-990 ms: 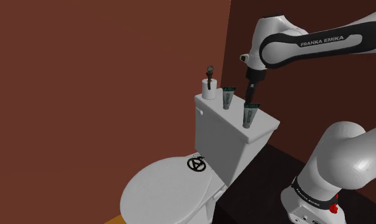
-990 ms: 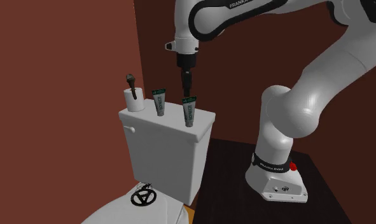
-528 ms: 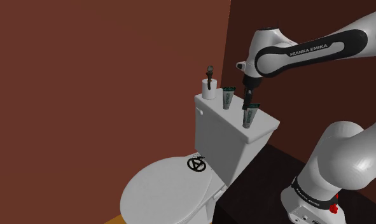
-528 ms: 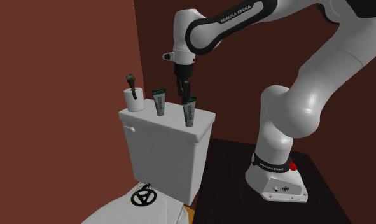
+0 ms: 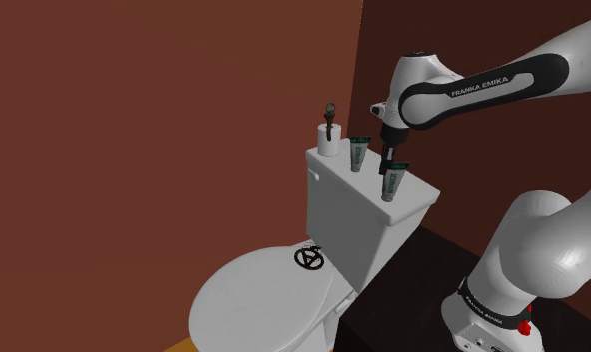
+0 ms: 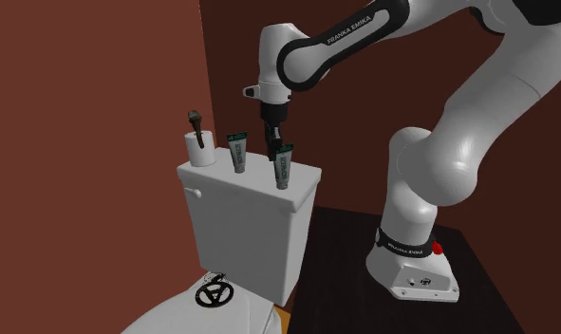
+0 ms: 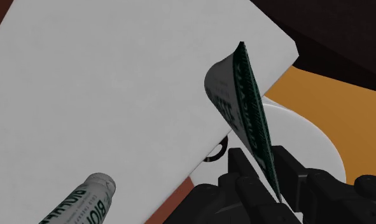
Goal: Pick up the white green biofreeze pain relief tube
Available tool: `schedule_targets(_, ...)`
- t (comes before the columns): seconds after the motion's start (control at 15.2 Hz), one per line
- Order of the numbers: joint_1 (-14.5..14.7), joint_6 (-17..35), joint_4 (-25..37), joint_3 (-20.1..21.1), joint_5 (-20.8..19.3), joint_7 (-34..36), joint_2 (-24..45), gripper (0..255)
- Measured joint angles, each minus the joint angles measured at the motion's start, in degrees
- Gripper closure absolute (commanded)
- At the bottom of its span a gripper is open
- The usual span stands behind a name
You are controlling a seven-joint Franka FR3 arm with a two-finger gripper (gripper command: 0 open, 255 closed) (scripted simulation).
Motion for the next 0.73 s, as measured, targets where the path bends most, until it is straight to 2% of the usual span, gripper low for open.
schedule_targets(0.4,0.0,0.0,0.0,0.0,0.0,0.0,0.0,255)
schedule_targets(0.73,0.1,-3.6,2.3,0.6,0.4,-0.1,-1.3,255)
